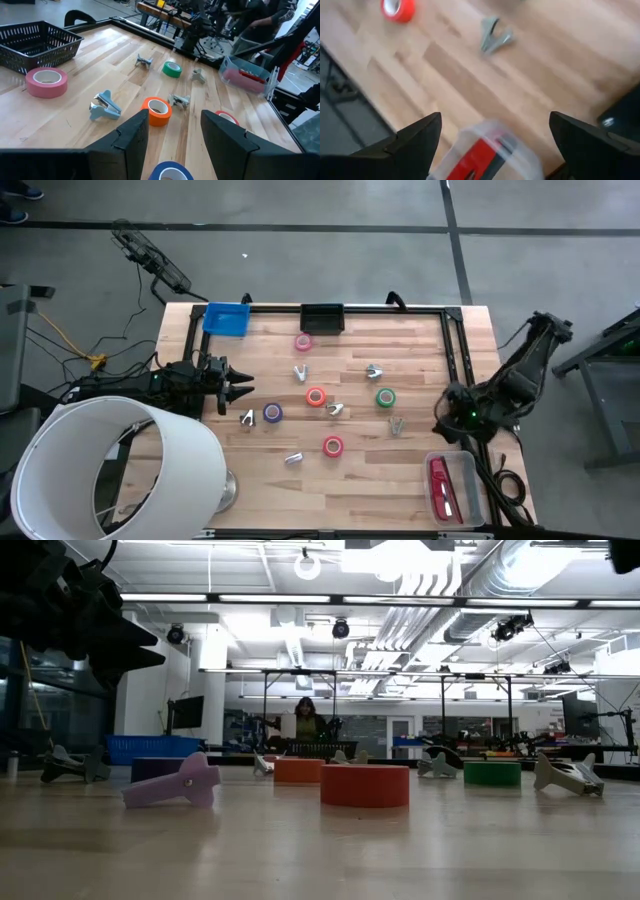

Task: Pick and place Stapler, Stapler remover, tape
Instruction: Put the green tape into the black bin

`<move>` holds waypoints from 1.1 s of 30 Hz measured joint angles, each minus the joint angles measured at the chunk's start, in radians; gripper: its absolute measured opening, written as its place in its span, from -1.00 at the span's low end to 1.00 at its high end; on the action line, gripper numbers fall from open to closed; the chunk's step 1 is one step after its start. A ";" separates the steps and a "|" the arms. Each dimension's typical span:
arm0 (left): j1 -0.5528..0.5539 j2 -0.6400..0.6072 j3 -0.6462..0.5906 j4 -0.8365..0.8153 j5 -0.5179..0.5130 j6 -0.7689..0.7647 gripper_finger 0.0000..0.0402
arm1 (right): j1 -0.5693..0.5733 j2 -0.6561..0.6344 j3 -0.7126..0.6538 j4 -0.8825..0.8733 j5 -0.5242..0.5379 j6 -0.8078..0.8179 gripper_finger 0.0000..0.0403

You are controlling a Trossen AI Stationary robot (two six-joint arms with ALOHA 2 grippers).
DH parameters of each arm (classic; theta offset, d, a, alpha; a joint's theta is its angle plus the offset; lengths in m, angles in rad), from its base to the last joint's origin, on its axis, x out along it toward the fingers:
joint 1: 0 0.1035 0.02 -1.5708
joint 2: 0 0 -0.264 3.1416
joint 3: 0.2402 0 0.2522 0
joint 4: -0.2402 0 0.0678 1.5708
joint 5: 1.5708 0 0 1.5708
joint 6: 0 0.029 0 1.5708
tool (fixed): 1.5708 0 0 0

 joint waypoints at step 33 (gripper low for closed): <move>0.000 0.000 0.000 0.000 0.000 0.000 -0.12 | -0.975 0.511 0.004 0.288 -0.261 -0.696 0.80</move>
